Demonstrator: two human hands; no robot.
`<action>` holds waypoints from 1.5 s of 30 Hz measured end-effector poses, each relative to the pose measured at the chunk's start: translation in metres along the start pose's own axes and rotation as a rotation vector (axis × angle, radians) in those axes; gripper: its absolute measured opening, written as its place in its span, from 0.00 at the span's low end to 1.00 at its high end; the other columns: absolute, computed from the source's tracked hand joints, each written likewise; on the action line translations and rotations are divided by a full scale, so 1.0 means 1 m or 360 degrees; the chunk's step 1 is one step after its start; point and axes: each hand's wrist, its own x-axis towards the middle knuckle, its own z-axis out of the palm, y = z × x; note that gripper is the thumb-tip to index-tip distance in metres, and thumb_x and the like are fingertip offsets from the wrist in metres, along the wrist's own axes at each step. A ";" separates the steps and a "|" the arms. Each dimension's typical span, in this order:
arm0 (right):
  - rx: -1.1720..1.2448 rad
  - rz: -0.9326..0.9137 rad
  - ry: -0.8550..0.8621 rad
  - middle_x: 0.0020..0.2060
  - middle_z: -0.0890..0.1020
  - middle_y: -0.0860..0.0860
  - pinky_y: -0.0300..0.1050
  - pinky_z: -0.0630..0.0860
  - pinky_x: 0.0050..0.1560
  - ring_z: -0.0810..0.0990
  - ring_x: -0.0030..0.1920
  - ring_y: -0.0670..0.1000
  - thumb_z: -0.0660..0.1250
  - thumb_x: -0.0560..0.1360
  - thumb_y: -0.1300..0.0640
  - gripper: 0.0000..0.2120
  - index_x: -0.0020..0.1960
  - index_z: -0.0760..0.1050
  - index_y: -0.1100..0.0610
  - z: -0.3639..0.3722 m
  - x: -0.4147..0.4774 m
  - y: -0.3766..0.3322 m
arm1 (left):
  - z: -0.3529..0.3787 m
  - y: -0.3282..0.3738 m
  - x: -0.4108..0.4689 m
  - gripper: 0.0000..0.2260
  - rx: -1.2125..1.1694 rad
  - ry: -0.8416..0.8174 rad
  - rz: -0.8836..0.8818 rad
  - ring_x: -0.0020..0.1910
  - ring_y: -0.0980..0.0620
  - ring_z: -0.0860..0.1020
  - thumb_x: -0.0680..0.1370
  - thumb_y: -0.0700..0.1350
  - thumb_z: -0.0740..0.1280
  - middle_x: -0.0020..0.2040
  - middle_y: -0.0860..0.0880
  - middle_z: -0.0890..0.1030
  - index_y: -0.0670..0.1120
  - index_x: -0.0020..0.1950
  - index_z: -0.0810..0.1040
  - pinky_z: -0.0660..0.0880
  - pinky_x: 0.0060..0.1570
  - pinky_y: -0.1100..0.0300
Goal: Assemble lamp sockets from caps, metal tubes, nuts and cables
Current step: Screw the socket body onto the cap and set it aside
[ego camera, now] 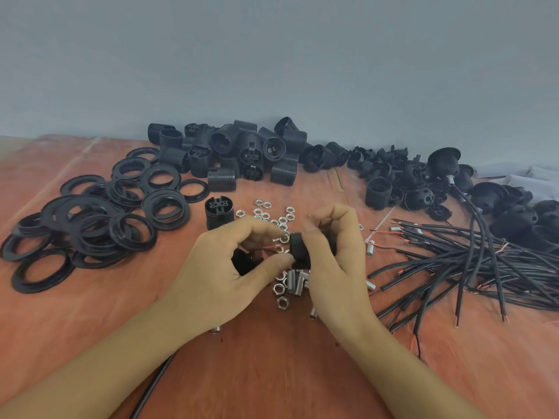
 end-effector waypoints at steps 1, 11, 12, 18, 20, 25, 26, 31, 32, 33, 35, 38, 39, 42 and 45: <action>-0.0005 0.0011 0.0035 0.35 0.75 0.42 0.39 0.73 0.41 0.74 0.37 0.44 0.64 0.75 0.55 0.05 0.44 0.71 0.46 -0.002 0.002 0.002 | 0.003 0.000 0.002 0.16 -0.0082 -0.0022 -0.0052 0.46 0.57 0.80 0.69 0.59 0.71 0.46 0.60 0.81 0.54 0.52 0.79 0.74 0.46 0.71; 0.0135 0.0381 0.0216 0.38 0.82 0.44 0.55 0.75 0.62 0.79 0.46 0.47 0.63 0.80 0.48 0.15 0.41 0.84 0.50 -0.015 0.019 -0.001 | -0.007 -0.004 0.011 0.23 -0.0654 -0.0201 -0.0378 0.53 0.58 0.82 0.68 0.46 0.74 0.52 0.56 0.85 0.51 0.63 0.78 0.75 0.51 0.71; 0.0172 0.0374 0.0203 0.40 0.84 0.43 0.58 0.72 0.66 0.80 0.50 0.47 0.63 0.81 0.53 0.14 0.43 0.85 0.49 -0.017 0.019 -0.002 | -0.006 -0.004 0.010 0.25 -0.0651 -0.0213 -0.0382 0.50 0.57 0.83 0.69 0.47 0.72 0.49 0.55 0.85 0.51 0.66 0.76 0.75 0.49 0.70; 0.0250 0.0321 0.0136 0.50 0.85 0.54 0.52 0.76 0.62 0.82 0.52 0.48 0.67 0.76 0.52 0.11 0.57 0.82 0.52 -0.018 0.018 -0.008 | -0.002 0.000 0.009 0.29 -0.0592 -0.0394 -0.0373 0.29 0.58 0.77 0.73 0.50 0.67 0.33 0.55 0.80 0.52 0.74 0.65 0.74 0.31 0.66; 0.0257 0.0257 0.0161 0.47 0.85 0.56 0.48 0.80 0.55 0.83 0.47 0.48 0.67 0.72 0.49 0.17 0.58 0.80 0.55 -0.018 0.018 -0.010 | -0.002 0.001 0.008 0.29 -0.0508 -0.0425 -0.0353 0.28 0.59 0.77 0.73 0.52 0.67 0.32 0.56 0.79 0.55 0.74 0.64 0.74 0.30 0.66; 0.0127 0.0131 0.0224 0.37 0.84 0.48 0.37 0.78 0.47 0.81 0.41 0.44 0.69 0.74 0.51 0.14 0.51 0.83 0.60 -0.015 0.020 -0.011 | 0.001 -0.004 0.004 0.31 -0.0188 -0.0425 -0.0235 0.31 0.62 0.77 0.74 0.58 0.65 0.36 0.63 0.78 0.59 0.76 0.59 0.71 0.34 0.74; 0.0127 0.0126 0.0216 0.36 0.83 0.46 0.36 0.78 0.45 0.81 0.40 0.43 0.68 0.74 0.51 0.14 0.51 0.82 0.60 -0.016 0.020 -0.010 | 0.002 -0.005 0.003 0.31 -0.0141 -0.0424 -0.0215 0.32 0.63 0.77 0.75 0.58 0.65 0.37 0.65 0.78 0.58 0.77 0.59 0.70 0.35 0.75; -0.0004 0.0023 0.0153 0.30 0.76 0.40 0.29 0.71 0.37 0.73 0.33 0.37 0.61 0.74 0.44 0.18 0.51 0.80 0.57 -0.011 0.015 -0.011 | 0.004 -0.005 0.001 0.28 -0.0148 -0.0512 -0.0217 0.29 0.53 0.77 0.78 0.61 0.64 0.33 0.56 0.78 0.56 0.76 0.63 0.72 0.30 0.65; -0.0016 0.0045 0.0128 0.29 0.74 0.39 0.29 0.70 0.36 0.71 0.32 0.37 0.60 0.75 0.43 0.19 0.52 0.79 0.57 -0.011 0.014 -0.011 | 0.004 -0.003 0.002 0.28 -0.0248 -0.0537 -0.0247 0.28 0.53 0.76 0.78 0.61 0.64 0.33 0.53 0.78 0.53 0.75 0.65 0.72 0.29 0.65; -0.0009 0.0098 0.0096 0.30 0.73 0.39 0.32 0.70 0.37 0.71 0.33 0.38 0.59 0.77 0.41 0.19 0.53 0.79 0.55 -0.011 0.014 -0.011 | 0.003 -0.002 0.003 0.28 -0.0390 -0.0566 -0.0302 0.28 0.52 0.75 0.77 0.60 0.65 0.33 0.49 0.77 0.47 0.72 0.69 0.72 0.28 0.64; 0.0082 0.0229 0.0020 0.33 0.73 0.40 0.35 0.70 0.41 0.72 0.35 0.40 0.60 0.79 0.42 0.16 0.54 0.79 0.51 -0.013 0.014 -0.010 | 0.001 0.000 0.004 0.32 -0.0695 -0.0694 -0.0453 0.28 0.52 0.74 0.76 0.59 0.65 0.35 0.48 0.76 0.34 0.66 0.70 0.71 0.27 0.64; 0.0122 0.0254 -0.0067 0.37 0.74 0.44 0.35 0.70 0.43 0.72 0.38 0.41 0.59 0.77 0.47 0.15 0.56 0.80 0.50 -0.015 0.015 -0.011 | 0.001 0.000 0.003 0.29 -0.0870 -0.0845 -0.0532 0.28 0.52 0.73 0.77 0.58 0.65 0.35 0.47 0.74 0.31 0.58 0.71 0.71 0.28 0.64; 0.0099 0.0231 -0.0084 0.38 0.74 0.45 0.36 0.71 0.44 0.73 0.39 0.41 0.59 0.78 0.47 0.15 0.57 0.80 0.49 -0.015 0.015 -0.012 | 0.002 0.001 0.003 0.26 -0.0843 -0.0835 -0.0505 0.28 0.51 0.73 0.77 0.58 0.65 0.35 0.44 0.73 0.33 0.55 0.72 0.71 0.28 0.64; -0.0018 0.0163 -0.0114 0.40 0.79 0.51 0.41 0.75 0.49 0.77 0.43 0.44 0.63 0.78 0.45 0.17 0.60 0.81 0.53 -0.014 0.015 -0.011 | 0.006 0.003 0.002 0.11 -0.0655 -0.0707 -0.0372 0.26 0.50 0.73 0.75 0.59 0.64 0.31 0.43 0.74 0.53 0.44 0.78 0.72 0.28 0.64; -0.0098 0.0131 -0.0142 0.48 0.83 0.57 0.43 0.77 0.54 0.81 0.48 0.46 0.65 0.72 0.45 0.19 0.57 0.82 0.53 -0.011 0.013 -0.013 | 0.006 0.005 0.002 0.08 -0.0455 -0.0615 -0.0222 0.25 0.57 0.74 0.75 0.60 0.65 0.28 0.54 0.77 0.67 0.54 0.76 0.72 0.27 0.66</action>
